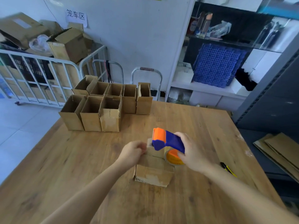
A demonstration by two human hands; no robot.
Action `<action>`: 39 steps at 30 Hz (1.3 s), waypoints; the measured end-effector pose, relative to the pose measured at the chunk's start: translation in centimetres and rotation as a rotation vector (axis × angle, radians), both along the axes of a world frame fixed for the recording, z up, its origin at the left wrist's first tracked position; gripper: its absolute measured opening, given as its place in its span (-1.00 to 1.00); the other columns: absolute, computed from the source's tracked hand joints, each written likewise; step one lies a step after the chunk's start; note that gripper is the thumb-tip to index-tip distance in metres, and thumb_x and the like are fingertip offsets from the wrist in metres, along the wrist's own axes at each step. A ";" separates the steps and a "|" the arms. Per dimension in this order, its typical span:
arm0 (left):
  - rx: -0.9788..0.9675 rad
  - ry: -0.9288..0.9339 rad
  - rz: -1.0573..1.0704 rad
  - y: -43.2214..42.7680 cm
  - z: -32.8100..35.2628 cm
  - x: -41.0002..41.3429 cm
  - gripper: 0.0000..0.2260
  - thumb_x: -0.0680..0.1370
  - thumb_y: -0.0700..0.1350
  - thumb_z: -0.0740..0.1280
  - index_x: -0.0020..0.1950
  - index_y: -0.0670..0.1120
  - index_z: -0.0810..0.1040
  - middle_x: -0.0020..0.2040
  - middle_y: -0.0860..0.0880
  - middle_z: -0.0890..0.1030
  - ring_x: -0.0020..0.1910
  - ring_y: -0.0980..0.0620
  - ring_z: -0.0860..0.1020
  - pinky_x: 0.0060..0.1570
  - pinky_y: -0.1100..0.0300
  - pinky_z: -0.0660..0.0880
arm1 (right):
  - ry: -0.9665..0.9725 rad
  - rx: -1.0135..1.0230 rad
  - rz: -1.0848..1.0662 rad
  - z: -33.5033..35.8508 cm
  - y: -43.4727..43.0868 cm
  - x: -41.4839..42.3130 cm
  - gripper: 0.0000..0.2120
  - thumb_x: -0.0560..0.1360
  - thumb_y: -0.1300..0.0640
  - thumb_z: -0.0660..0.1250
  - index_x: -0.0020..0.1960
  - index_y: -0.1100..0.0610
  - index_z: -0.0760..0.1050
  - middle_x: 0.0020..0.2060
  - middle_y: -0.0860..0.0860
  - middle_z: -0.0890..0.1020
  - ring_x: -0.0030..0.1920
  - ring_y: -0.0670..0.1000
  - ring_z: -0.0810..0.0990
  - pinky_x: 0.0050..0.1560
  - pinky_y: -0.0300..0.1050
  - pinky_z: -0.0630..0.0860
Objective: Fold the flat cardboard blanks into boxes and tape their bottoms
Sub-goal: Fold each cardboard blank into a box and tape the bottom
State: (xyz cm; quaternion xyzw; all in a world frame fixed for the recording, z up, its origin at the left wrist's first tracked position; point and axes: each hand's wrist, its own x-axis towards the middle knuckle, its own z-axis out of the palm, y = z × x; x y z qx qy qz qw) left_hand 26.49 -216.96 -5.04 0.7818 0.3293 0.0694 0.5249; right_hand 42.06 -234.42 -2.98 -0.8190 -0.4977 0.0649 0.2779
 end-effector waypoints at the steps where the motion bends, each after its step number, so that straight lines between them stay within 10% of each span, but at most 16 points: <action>1: -0.265 -0.045 0.134 0.1 0.5 0.2 -0.72 0.57 -0.33 0.13 0.17 -0.19 0.56 -0.01 -0.10 0.63 -0.02 -0.03 0.63 -0.04 0.23 0.57 | 0.009 0.001 -0.012 0.0 -0.1 0.0 -0.49 0.44 0.25 0.38 0.34 0.09 0.33 0.12 -0.12 0.42 0.05 -0.11 0.42 -0.03 -0.46 0.30; 8: -0.828 0.028 0.220 -1.4 2.6 1.1 -0.44 0.58 0.28 0.13 0.04 -0.22 0.55 -0.06 -0.21 0.68 -0.05 -0.13 0.66 0.00 0.03 0.60 | -0.013 -0.011 0.011 -0.3 0.2 0.0 -0.48 0.44 0.23 0.38 0.35 0.05 0.32 0.14 -0.08 0.45 0.06 -0.09 0.44 -0.01 -0.34 0.37; 12: -0.845 -0.086 0.193 -1.1 1.6 1.2 -0.77 0.56 -0.01 0.34 -0.02 -0.19 0.56 -0.13 -0.14 0.65 -0.13 -0.04 0.61 -0.06 0.13 0.55 | -0.073 -0.054 0.063 -0.2 0.3 -0.2 -0.48 0.44 0.18 0.39 0.35 0.04 0.30 0.16 -0.04 0.47 0.09 -0.05 0.44 0.06 -0.16 0.44; 19: -0.246 -0.002 0.101 0.7 0.5 1.1 -0.82 0.59 -0.16 0.29 -0.20 -0.16 0.48 -0.25 -0.10 0.56 -0.26 0.06 0.54 -0.32 0.30 0.54 | -0.211 -0.274 0.191 2.1 0.1 -0.3 -0.37 0.51 0.04 0.34 0.49 0.02 0.14 0.21 -0.02 0.39 0.13 -0.03 0.41 0.02 -0.24 0.34; 26: -0.020 0.068 0.028 0.6 0.4 1.3 -0.79 0.59 -0.13 0.27 -0.23 -0.13 0.44 -0.29 -0.06 0.56 -0.28 0.03 0.56 -0.12 0.04 0.60 | -0.133 -0.460 0.222 3.5 -0.7 0.2 -0.08 0.40 -0.35 0.30 0.56 -0.06 -0.09 0.15 -0.09 0.30 0.02 -0.12 0.38 0.04 -0.25 0.40; 39: -0.071 0.059 0.049 0.4 -0.4 1.9 -0.79 0.60 -0.08 0.27 -0.04 -0.23 0.53 -0.23 -0.05 0.53 -0.24 0.06 0.51 -0.21 0.22 0.49 | -0.153 -0.340 0.237 2.3 -4.0 0.5 -0.41 0.52 -0.20 0.14 0.51 -0.08 0.20 0.33 -0.02 0.34 0.26 -0.03 0.34 0.23 -0.26 0.20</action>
